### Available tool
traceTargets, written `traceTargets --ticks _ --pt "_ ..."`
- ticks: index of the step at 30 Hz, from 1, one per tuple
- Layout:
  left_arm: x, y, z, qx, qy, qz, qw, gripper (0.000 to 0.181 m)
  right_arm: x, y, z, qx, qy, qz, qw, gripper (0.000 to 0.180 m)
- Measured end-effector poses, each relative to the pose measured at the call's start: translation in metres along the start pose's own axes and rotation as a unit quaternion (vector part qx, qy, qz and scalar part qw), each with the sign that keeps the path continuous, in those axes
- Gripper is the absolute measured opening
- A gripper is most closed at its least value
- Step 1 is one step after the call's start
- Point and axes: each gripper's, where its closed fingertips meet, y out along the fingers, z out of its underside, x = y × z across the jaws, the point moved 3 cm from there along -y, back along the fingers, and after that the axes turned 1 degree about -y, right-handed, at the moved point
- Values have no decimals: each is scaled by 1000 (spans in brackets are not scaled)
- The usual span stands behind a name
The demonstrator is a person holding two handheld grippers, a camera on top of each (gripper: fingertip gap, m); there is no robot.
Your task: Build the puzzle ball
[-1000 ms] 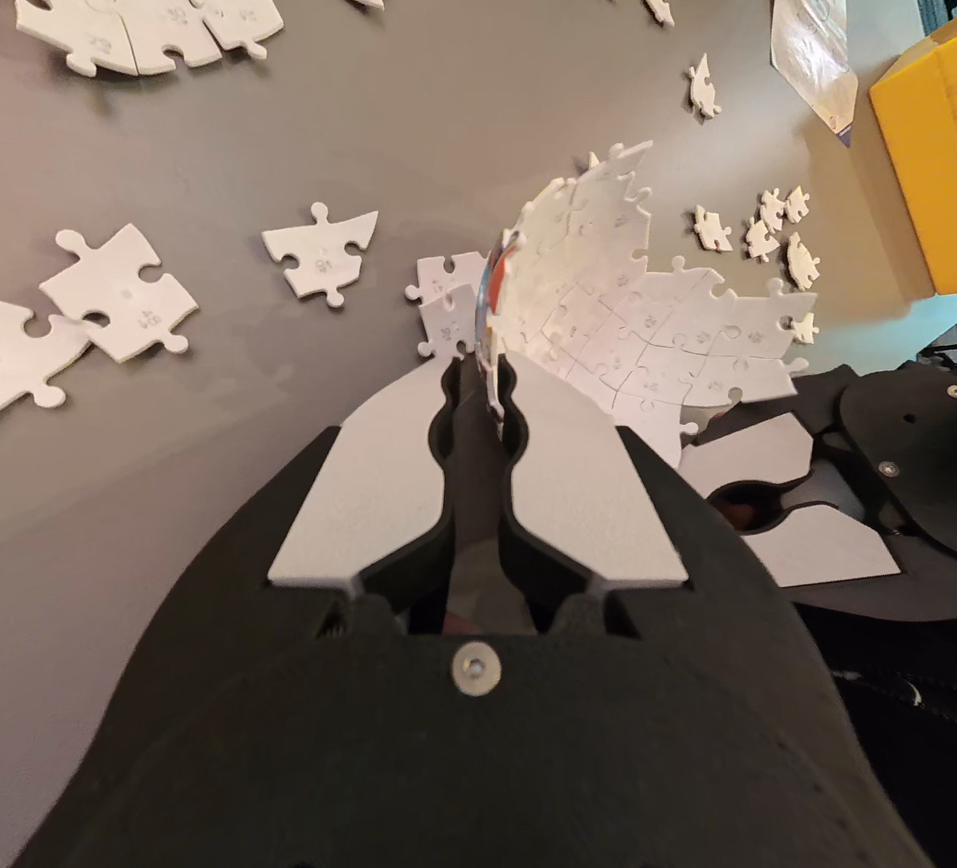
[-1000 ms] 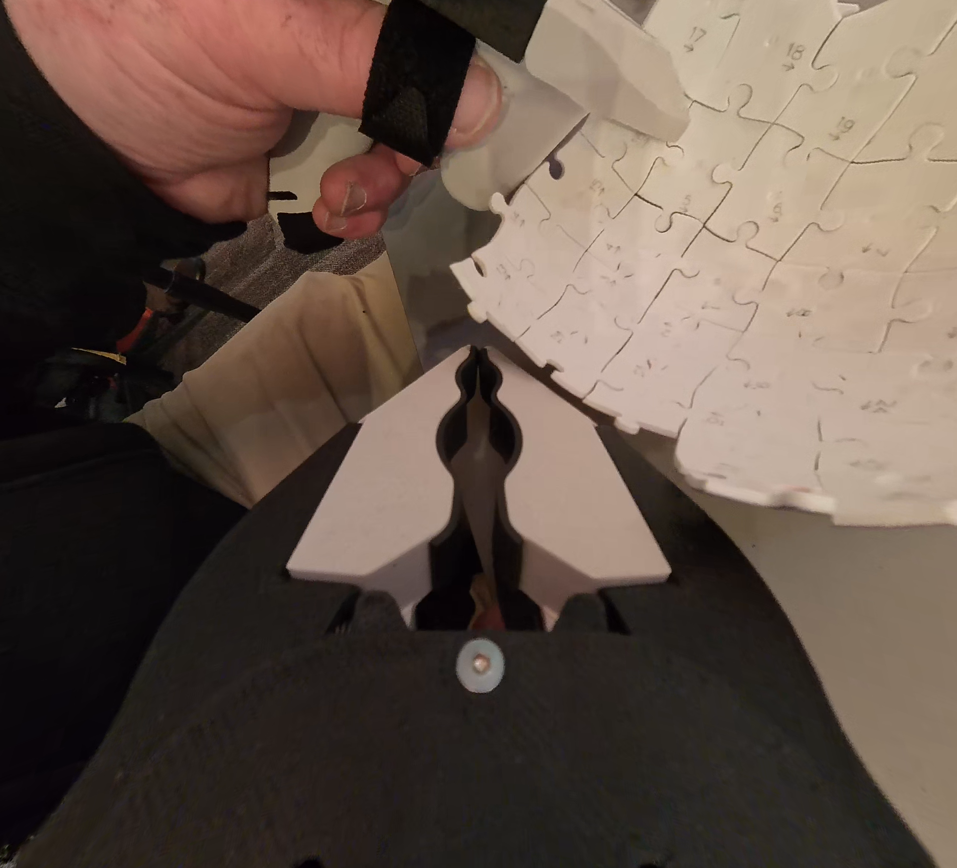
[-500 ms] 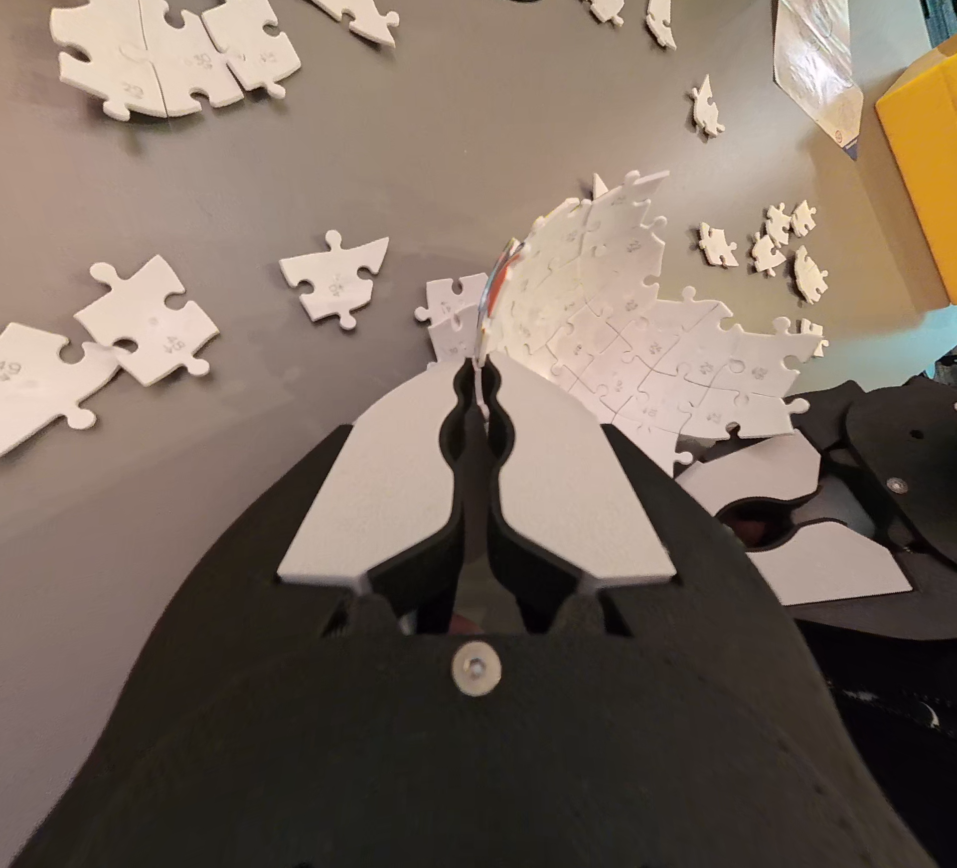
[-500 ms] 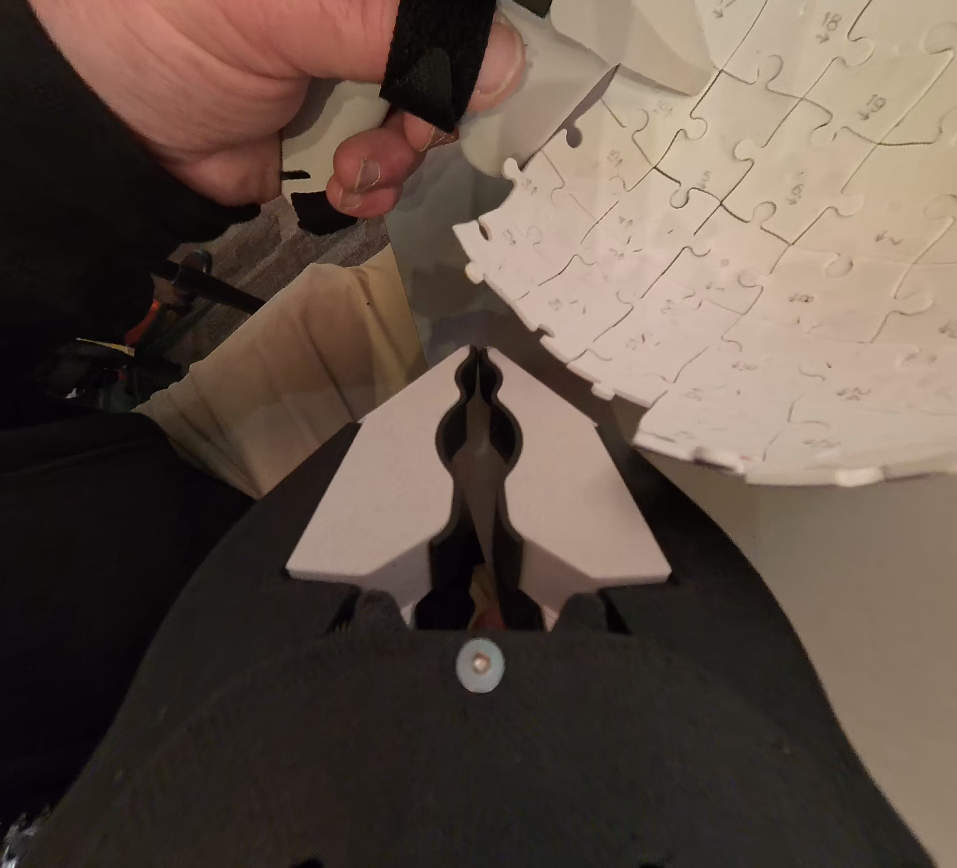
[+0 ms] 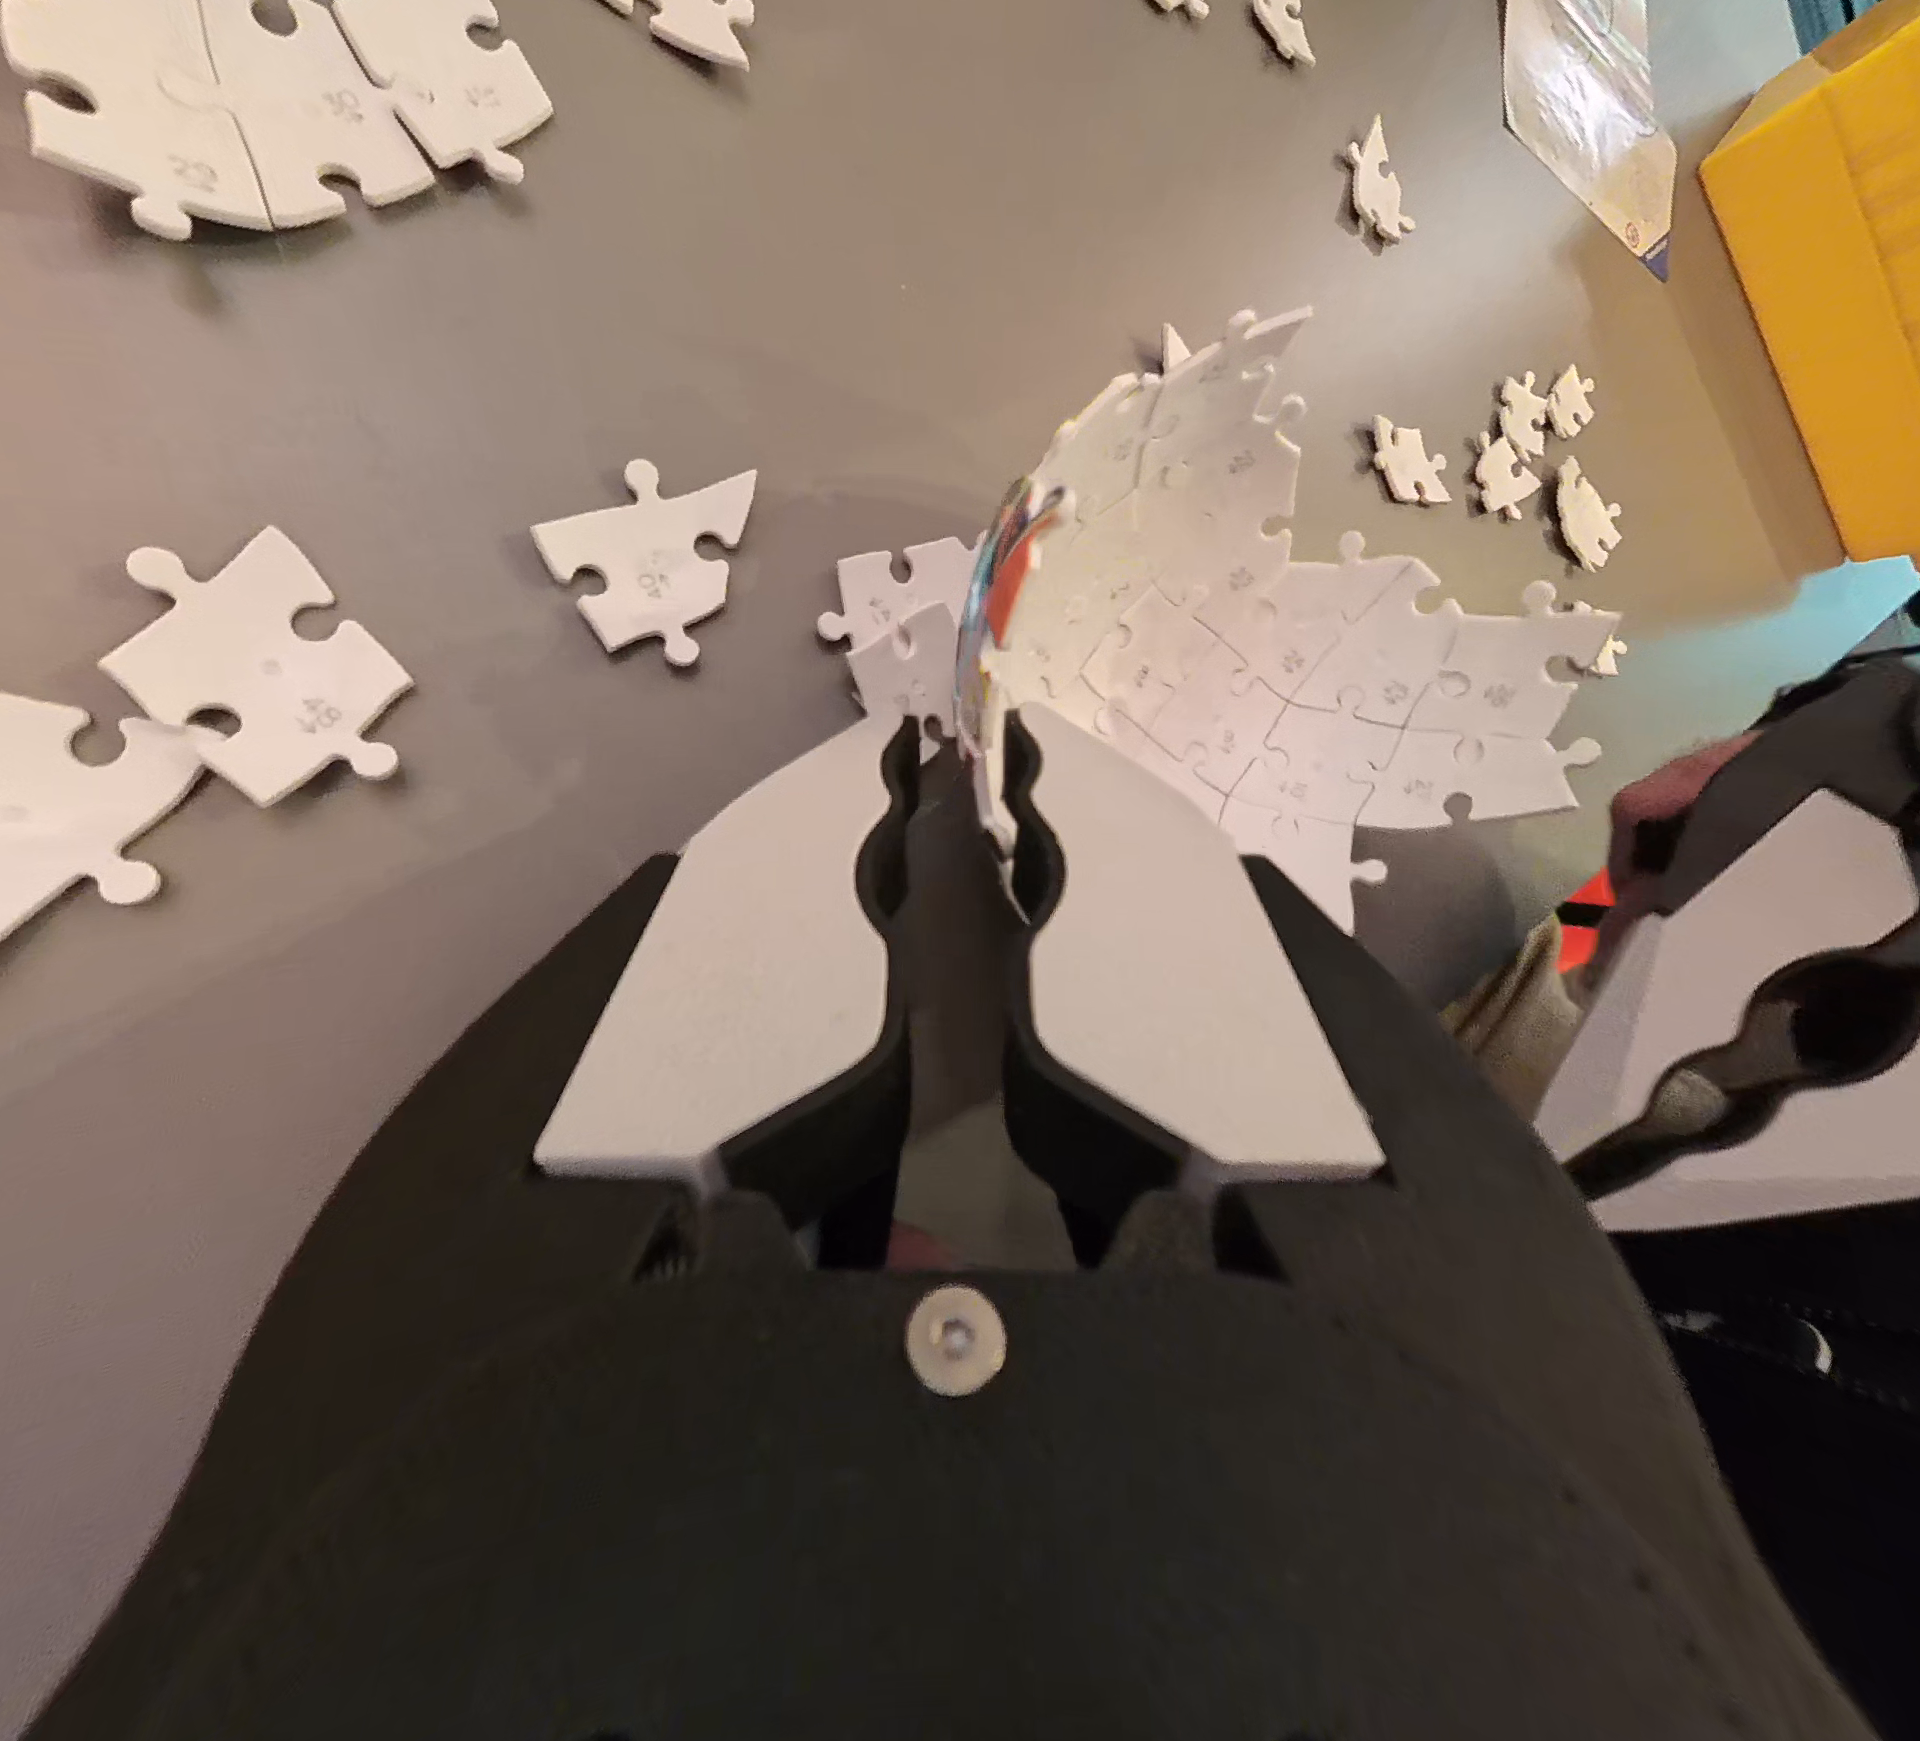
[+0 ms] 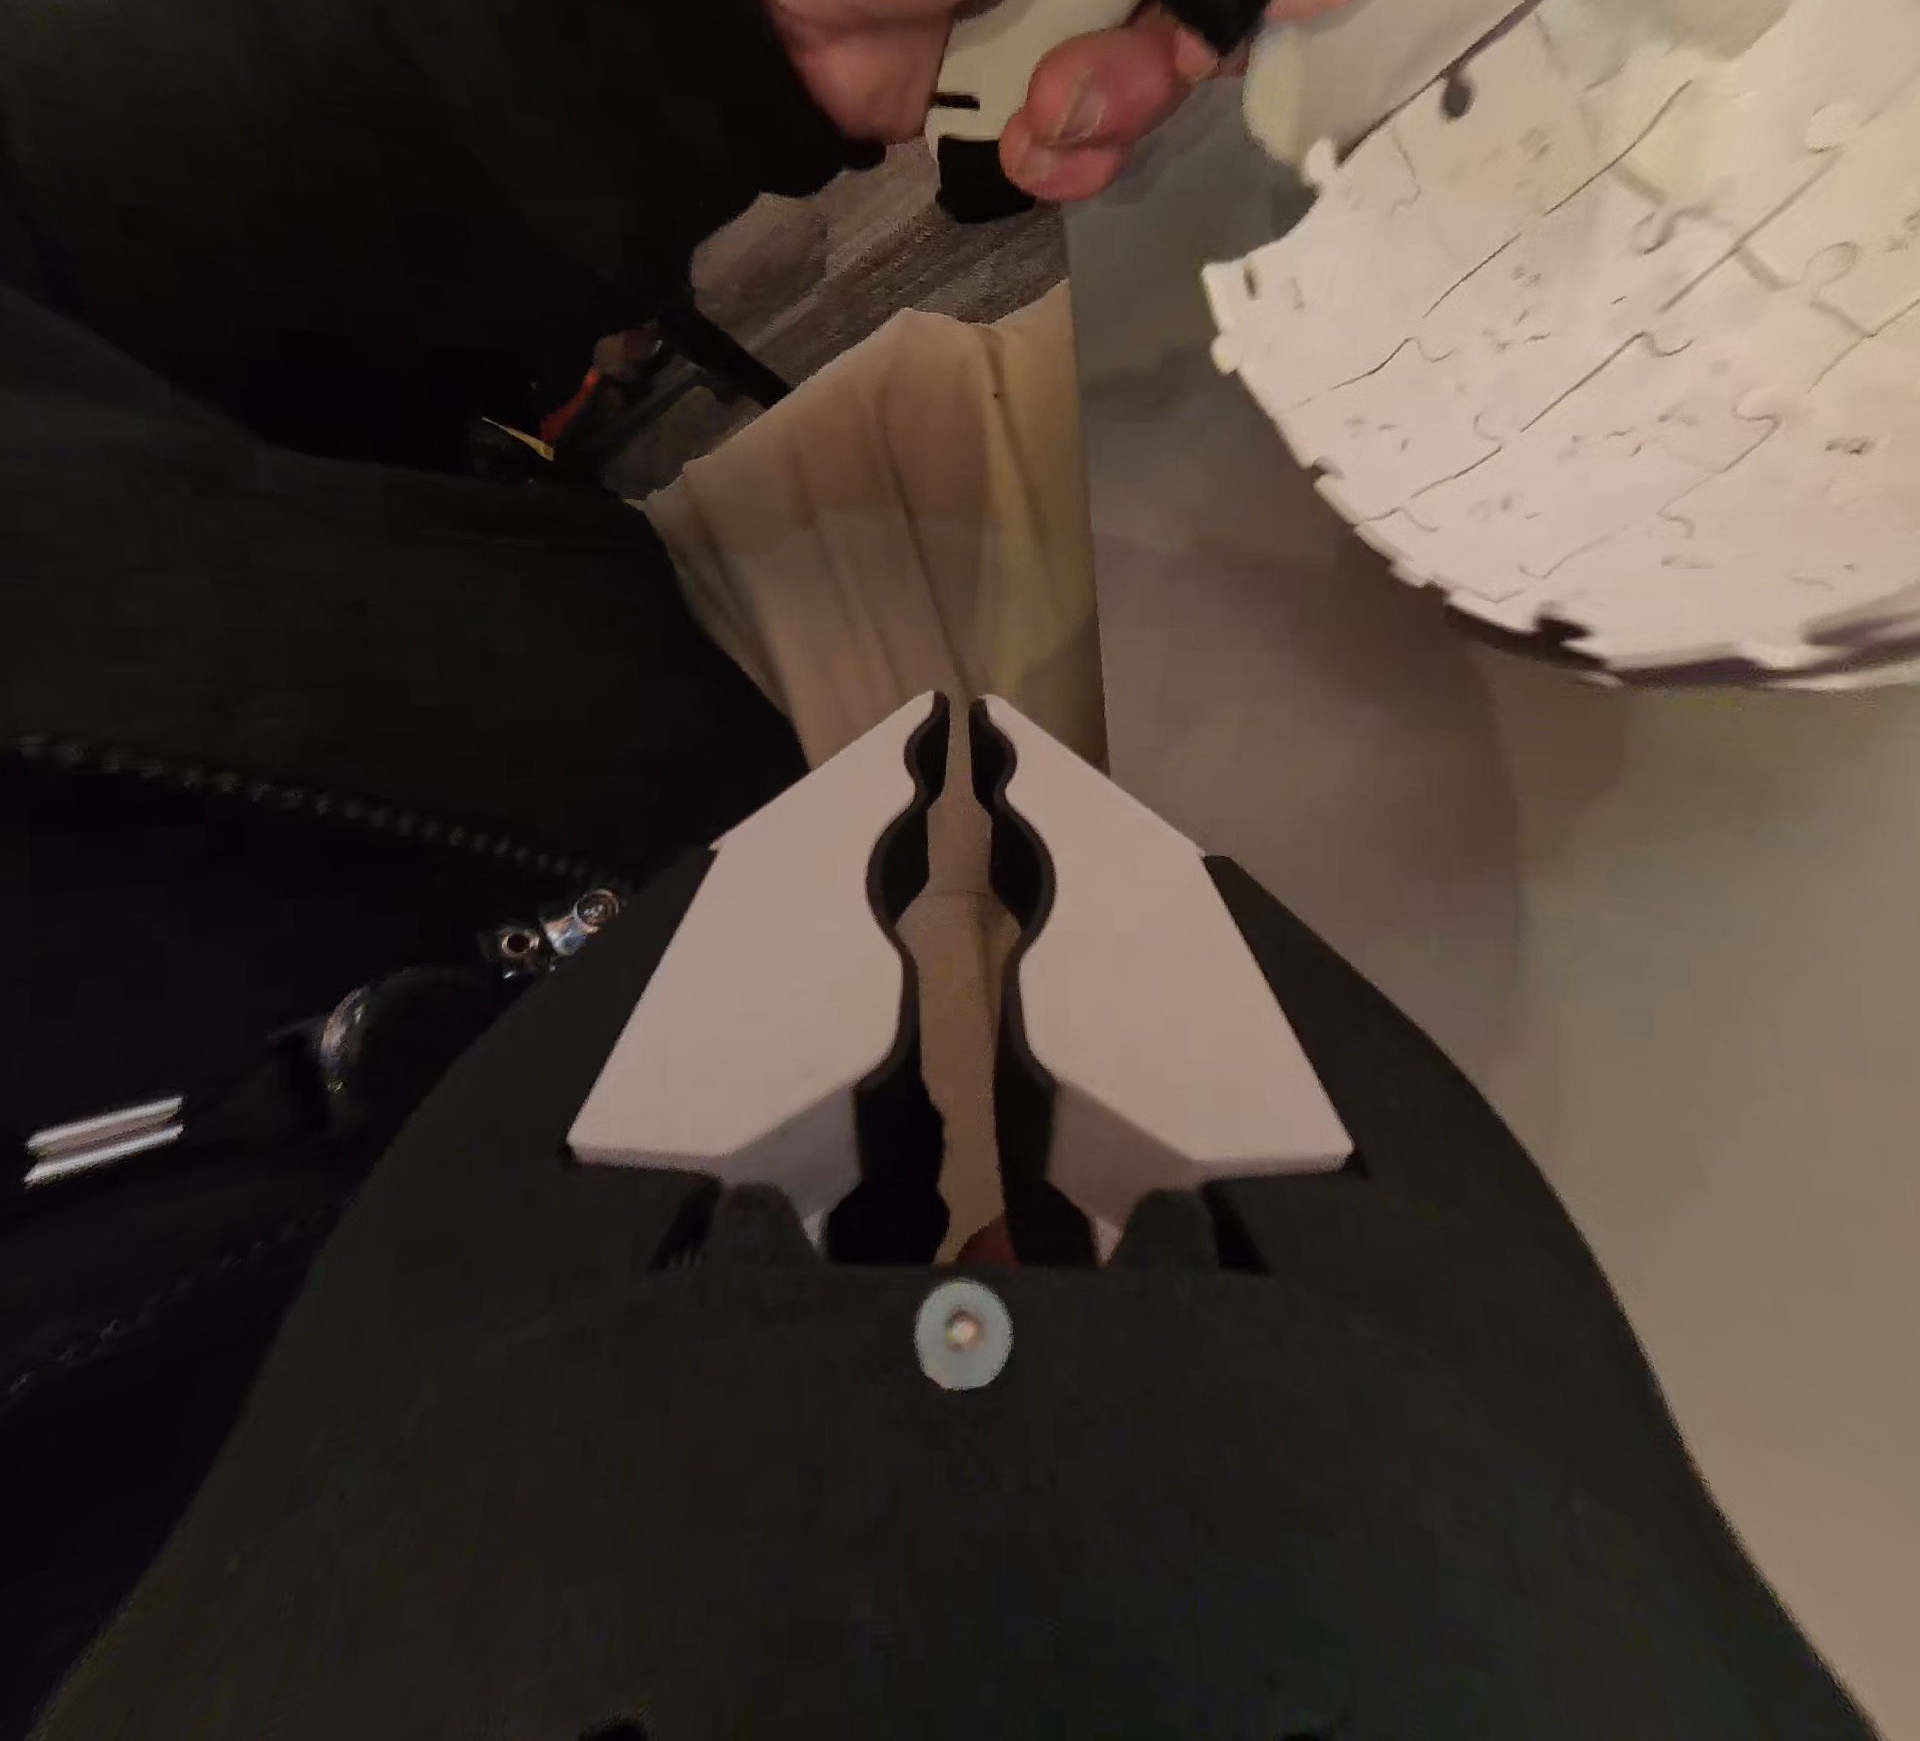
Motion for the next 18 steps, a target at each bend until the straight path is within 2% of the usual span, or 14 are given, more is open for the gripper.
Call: traceTargets --ticks 5,14,18 --pt "0 2 6 20 0 8 1000 18 -9 -29 -11 -23 -5 9 1000 2" --pt "2 3 10 38 2 12 999 8 -35 -74 -44 -51 -32 37 997 5" --pt "1 2 8 35 -2 21 999 5 -41 -82 -58 -58 -48 46 996 8"
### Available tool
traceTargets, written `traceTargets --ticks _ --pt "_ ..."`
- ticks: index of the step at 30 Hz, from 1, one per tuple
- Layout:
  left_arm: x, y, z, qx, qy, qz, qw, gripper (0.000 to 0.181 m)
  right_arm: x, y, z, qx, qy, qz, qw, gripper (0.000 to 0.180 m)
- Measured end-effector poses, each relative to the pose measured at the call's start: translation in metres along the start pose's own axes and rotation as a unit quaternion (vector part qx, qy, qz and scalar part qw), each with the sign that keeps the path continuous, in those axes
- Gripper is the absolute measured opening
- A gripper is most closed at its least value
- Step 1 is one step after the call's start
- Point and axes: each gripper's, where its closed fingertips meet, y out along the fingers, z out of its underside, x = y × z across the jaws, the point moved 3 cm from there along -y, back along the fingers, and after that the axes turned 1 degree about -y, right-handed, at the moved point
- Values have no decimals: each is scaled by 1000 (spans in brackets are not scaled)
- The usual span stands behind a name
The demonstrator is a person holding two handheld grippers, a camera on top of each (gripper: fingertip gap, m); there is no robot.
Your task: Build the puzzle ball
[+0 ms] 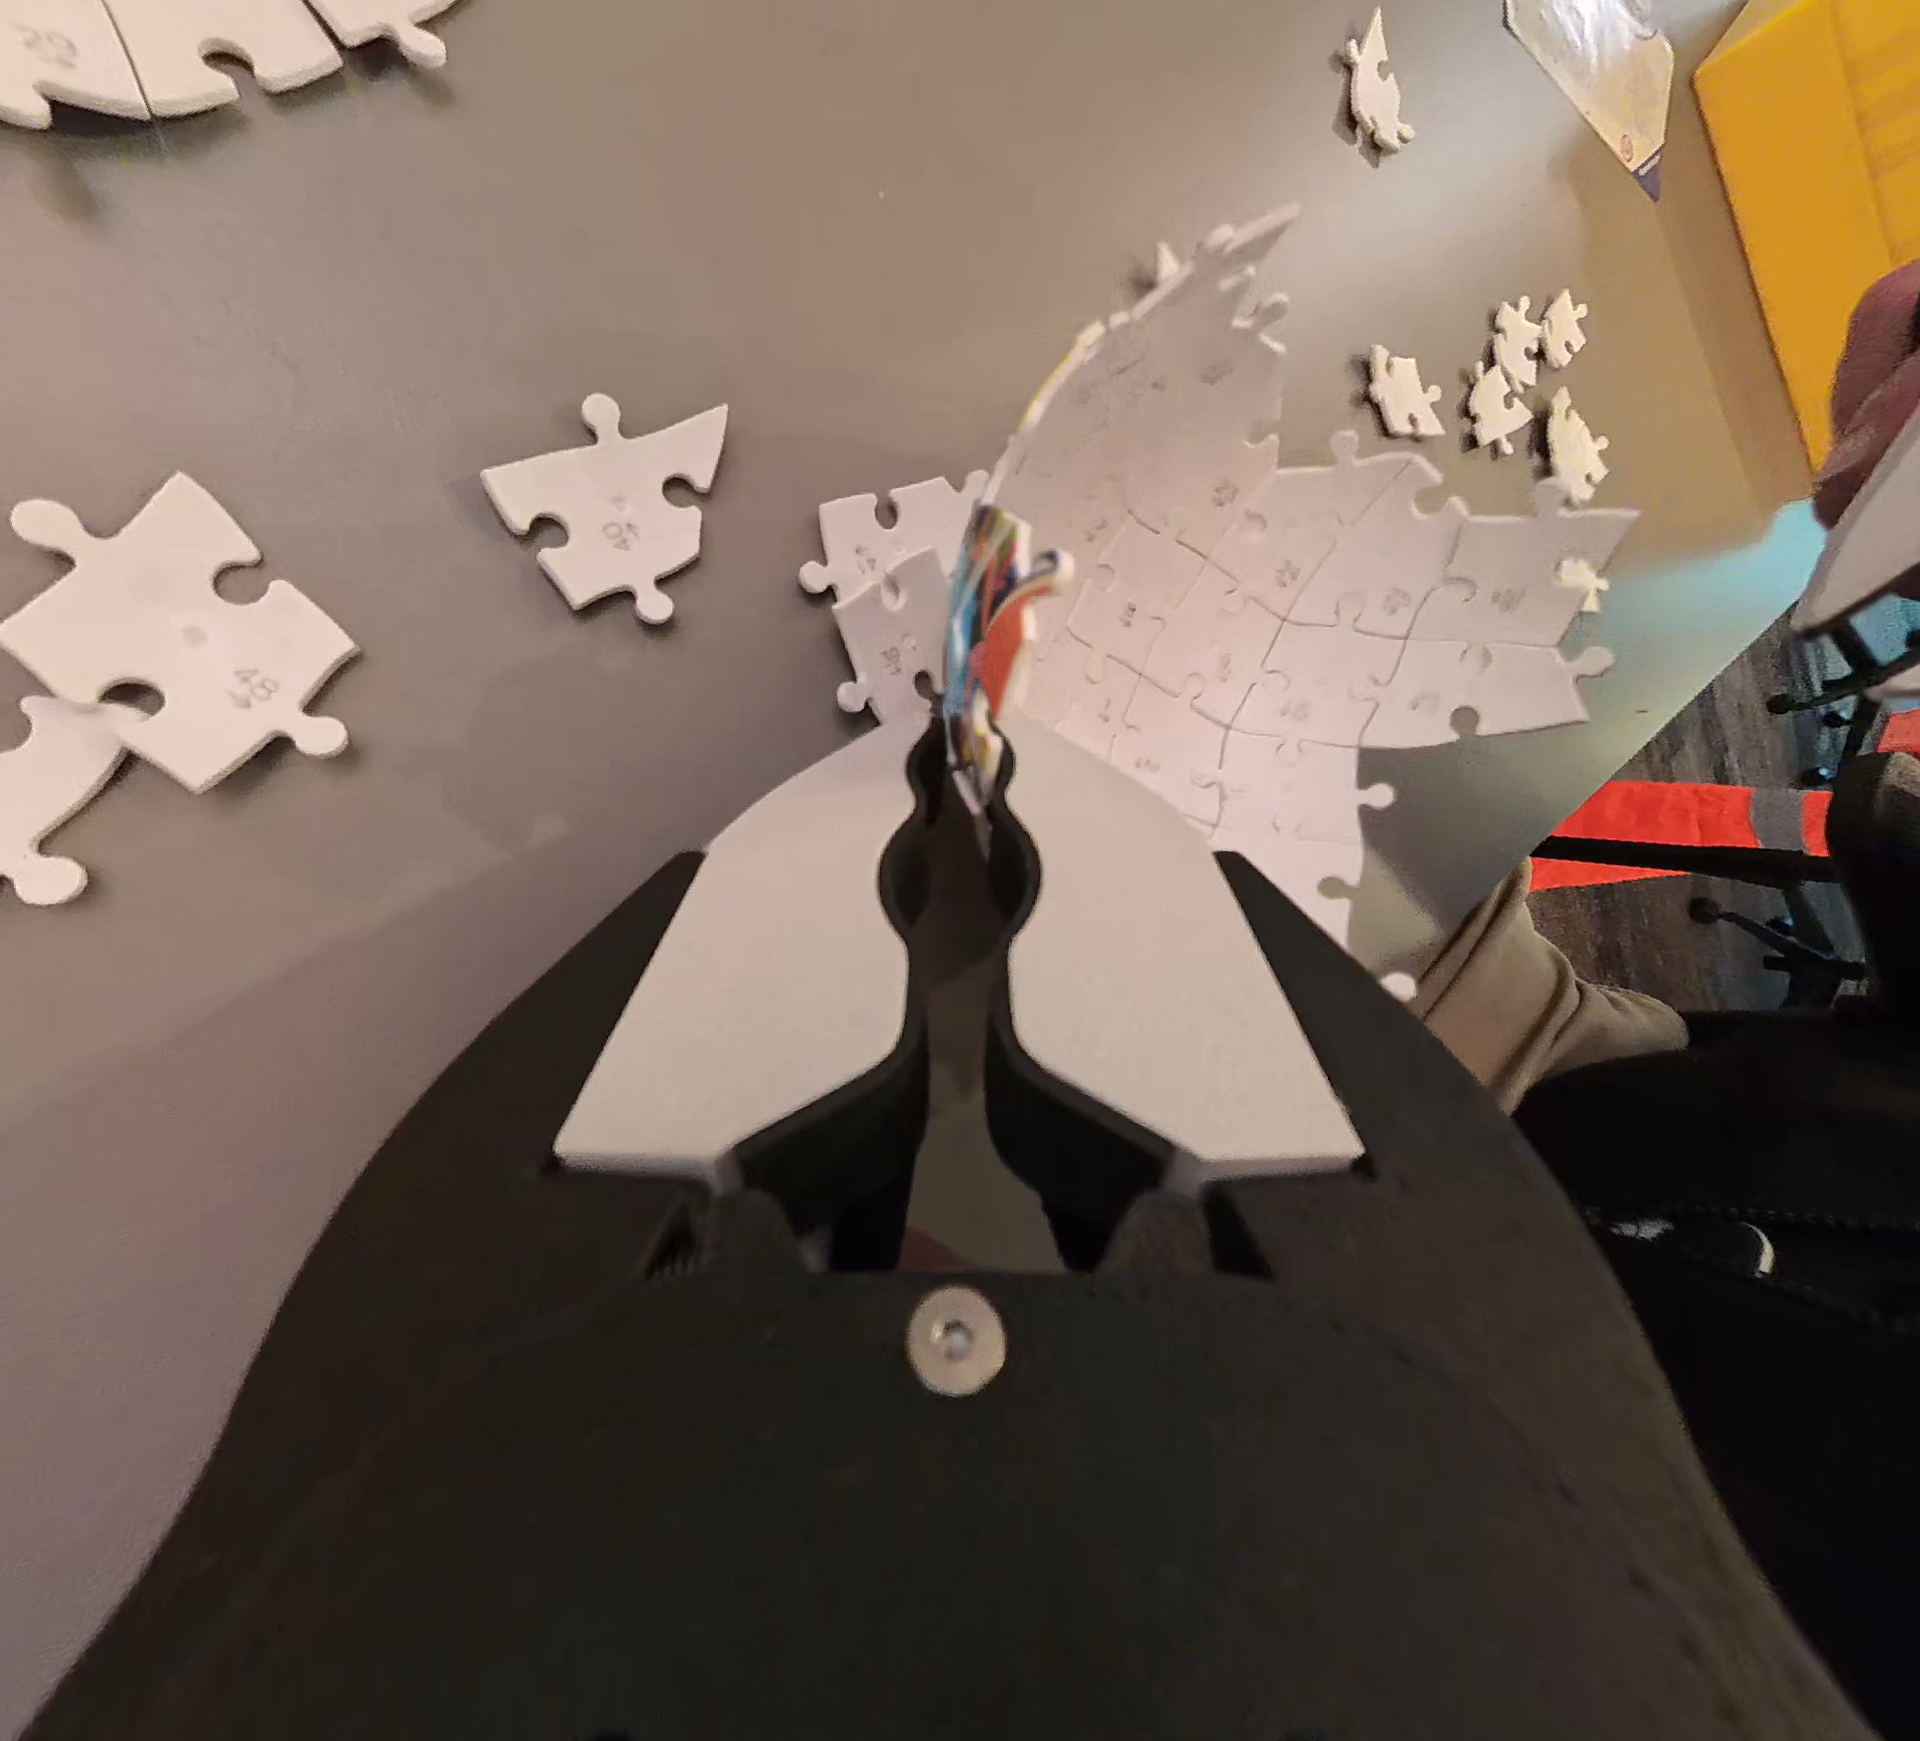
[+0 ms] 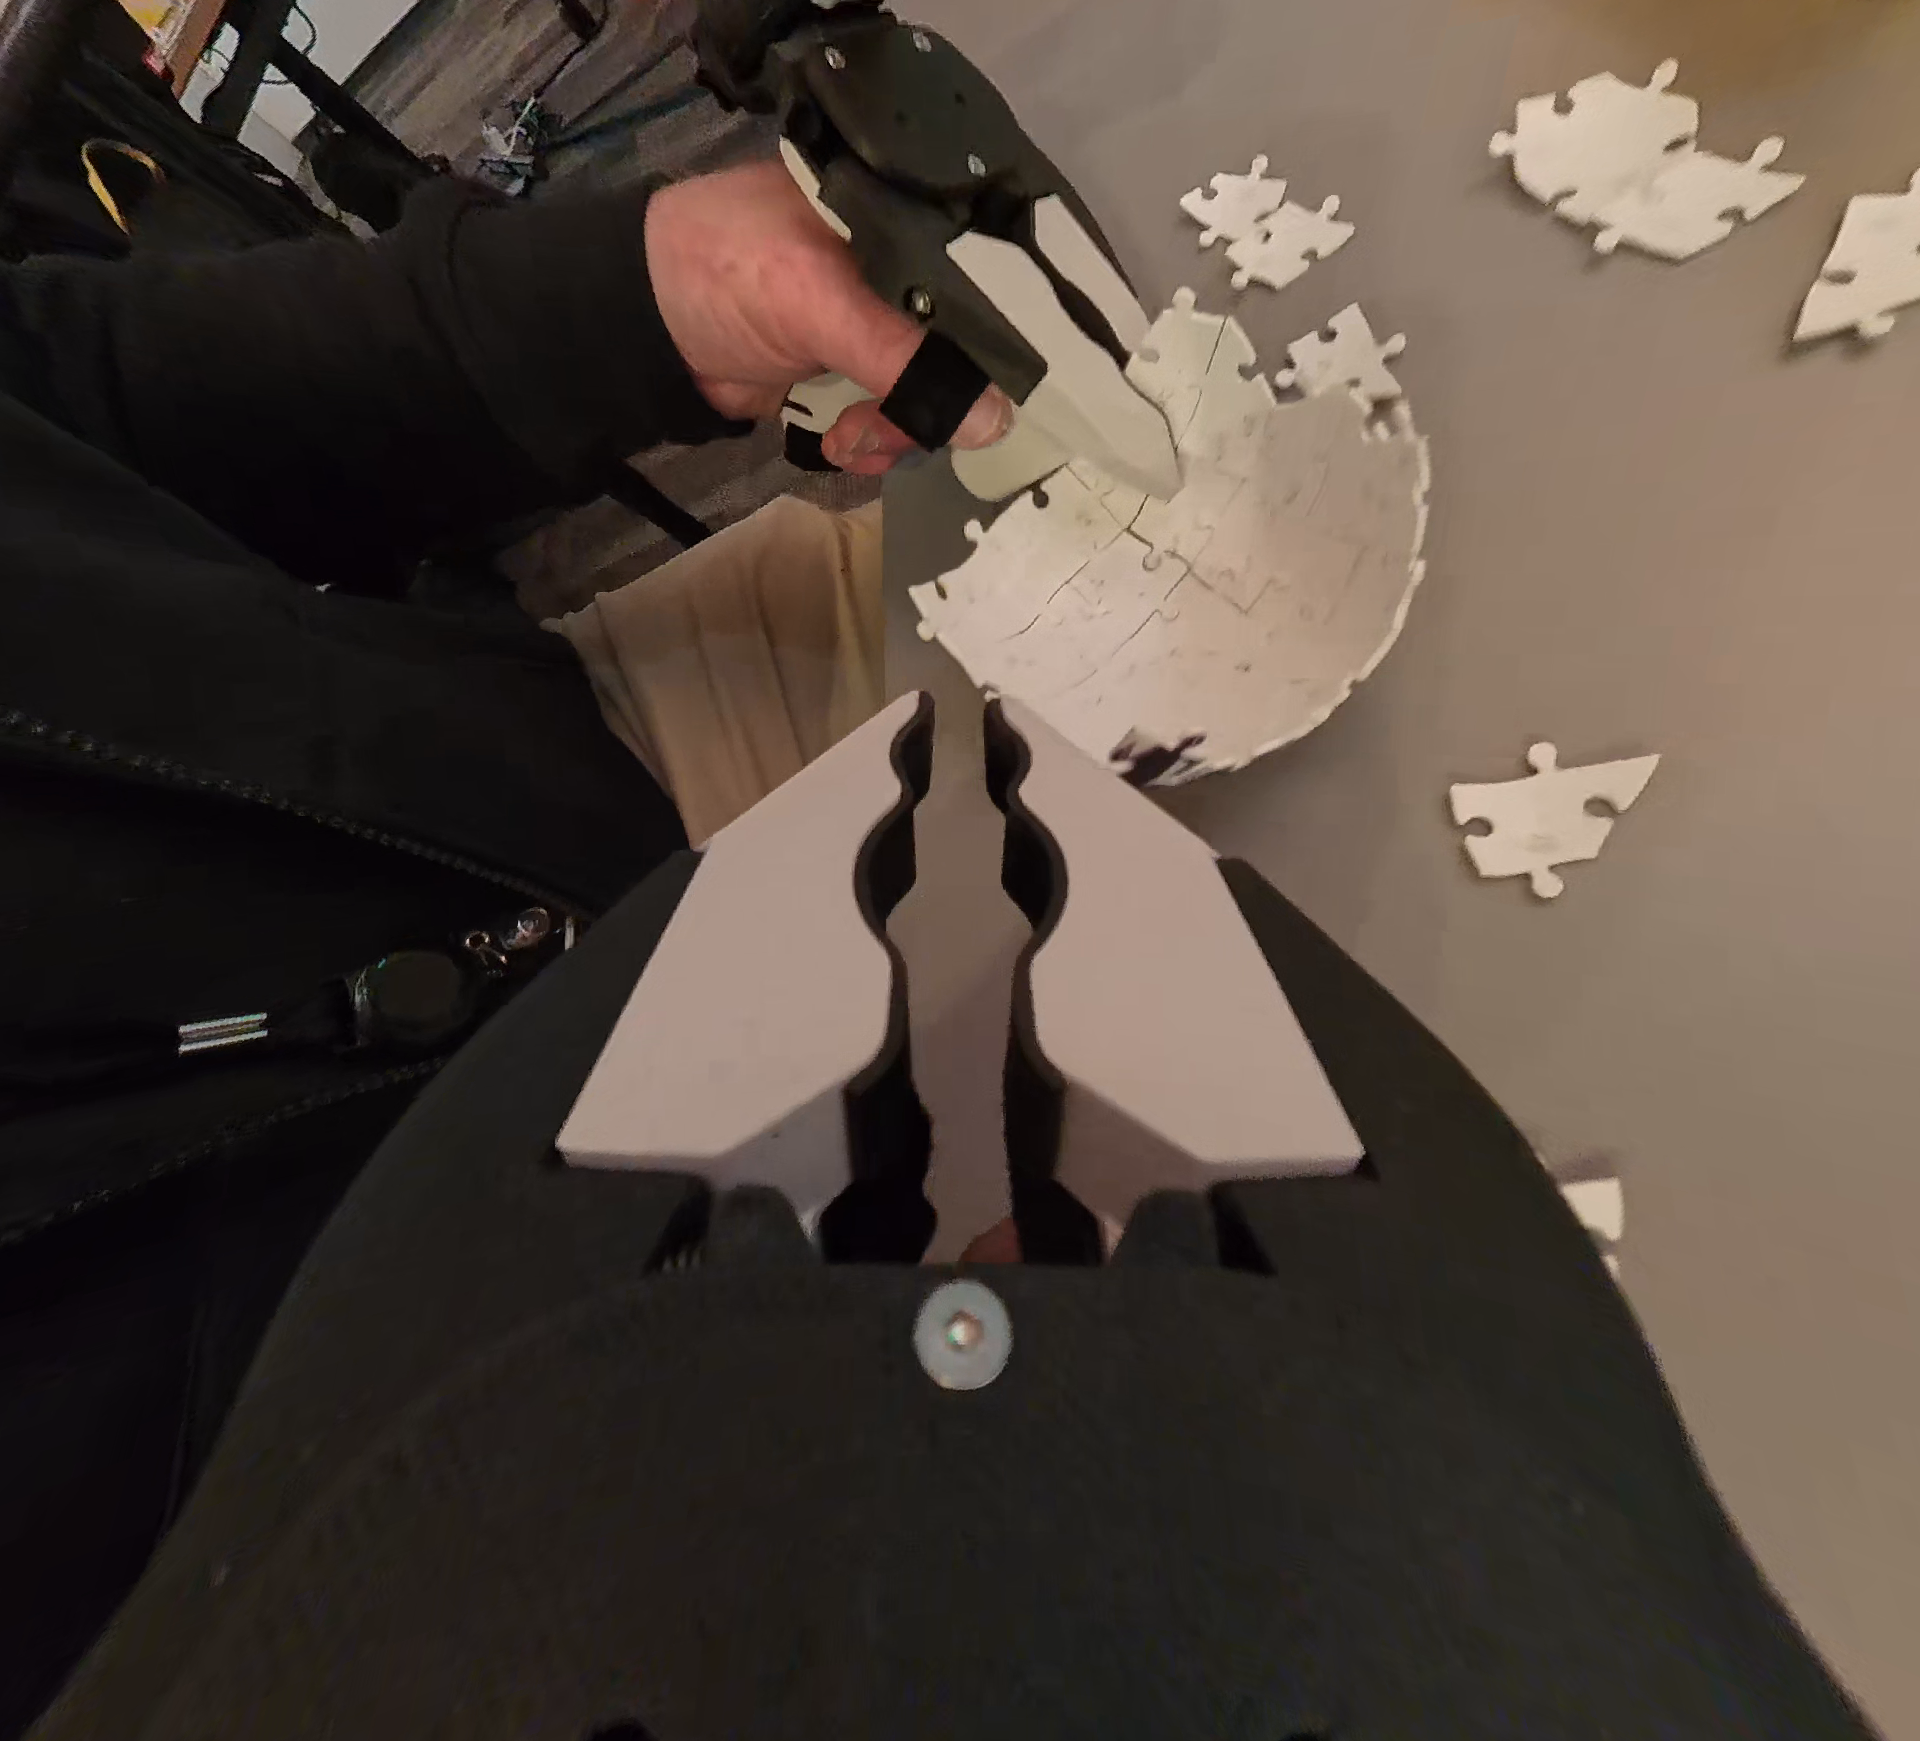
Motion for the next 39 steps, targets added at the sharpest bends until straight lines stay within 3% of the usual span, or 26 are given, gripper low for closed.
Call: traceTargets --ticks 4,7,14,19,28,33,39 --pt "0 0 -2 -1 4 4 1000 5 -9 4 -20 -17 -51 48 997 12" --pt "0 0 -6 3 14 10 1000 6 -27 9 -32 -13 -80 89 993 26" --pt "-8 2 -8 18 38 31 999 10 -67 24 -60 24 -132 93 987 38" --pt "-10 4 -2 34 34 40 998 22 -80 53 -56 106 -182 73 975 41" --pt "-7 6 9 57 12 47 997 17 -82 80 -46 168 -256 101 946 46" --pt "-8 3 5 40 -7 67 997 17 -60 68 -55 126 -275 80 950 12" --pt "-12 -5 -1 3 -38 116 993 24 -53 81 -33 171 -278 47 944 4"
